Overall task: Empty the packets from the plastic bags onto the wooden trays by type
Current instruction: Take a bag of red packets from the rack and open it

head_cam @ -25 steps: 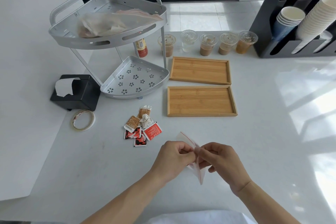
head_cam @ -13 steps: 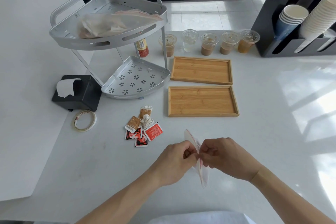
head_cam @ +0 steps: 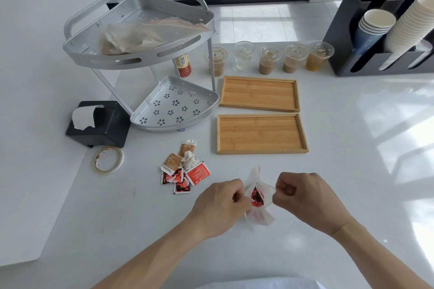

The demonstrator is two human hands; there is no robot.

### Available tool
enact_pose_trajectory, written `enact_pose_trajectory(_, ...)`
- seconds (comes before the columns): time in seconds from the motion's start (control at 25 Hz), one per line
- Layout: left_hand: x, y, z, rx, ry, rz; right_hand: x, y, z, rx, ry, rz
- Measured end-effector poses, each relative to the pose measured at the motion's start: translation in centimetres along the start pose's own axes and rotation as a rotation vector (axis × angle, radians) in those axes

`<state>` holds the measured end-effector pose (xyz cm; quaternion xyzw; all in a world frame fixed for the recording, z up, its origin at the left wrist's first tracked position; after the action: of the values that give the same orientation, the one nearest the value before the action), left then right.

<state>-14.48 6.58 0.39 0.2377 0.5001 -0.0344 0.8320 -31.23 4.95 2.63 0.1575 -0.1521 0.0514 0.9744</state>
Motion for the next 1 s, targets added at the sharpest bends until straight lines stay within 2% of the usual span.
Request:
enact_pose_trajectory(0.16, 0.4, -0.1, 3.2, -0.074, -0.061, -0.001, -2.7, 0.3, 3.0, -0.085, 0.169, -0.111)
enact_pose_trajectory(0.4, 0.3, -0.3, 3.3, -0.14, 0.039, -0.001, -3.2, 0.3, 2.6, 0.008, 0.291, -0.218)
enact_pose_trajectory(0.44, 0.1, -0.3, 3.0, -0.143, 0.054, -0.002, -3.1, 0.4, 3.1, -0.021, 0.328, -0.228)
enact_pose_trajectory(0.56, -0.3, -0.5, 2.0, -0.142, 0.11, -0.012, -0.4, 1.2, 5.4, -0.254, 0.326, -0.132)
enact_pose_trajectory(0.6, -0.5, -0.5, 1.6, -0.144, 0.12, -0.013, 0.6, 1.2, 5.2, -0.247, 0.279, -0.103)
enact_pose_trajectory(0.68, -0.8, -0.6, 1.0, -0.151, 0.126, -0.003, 2.3, 0.3, 3.4, -0.108, 0.202, -0.082)
enact_pose_trajectory(0.8, -1.2, -0.5, 0.0, -0.154, 0.12, -0.013, 2.2, -2.5, 1.4, 0.026, 0.18, -0.168)
enact_pose_trajectory(1.0, -2.0, -0.3, -1.5, -0.151, 0.066, -0.067, 2.5, -3.8, 1.5, -0.125, 0.279, -0.193)
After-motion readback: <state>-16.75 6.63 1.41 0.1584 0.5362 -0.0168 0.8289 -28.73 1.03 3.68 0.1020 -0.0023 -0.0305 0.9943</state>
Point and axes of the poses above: each hand's wrist, its own y-axis away from the middle knuckle, its own z-axis out of the back of the hand, x = y × z, the point moved 9 cm from there along -y, towards the middle knuckle, and after that the axes turned 15 degrees about y, right-handed, at the moved point
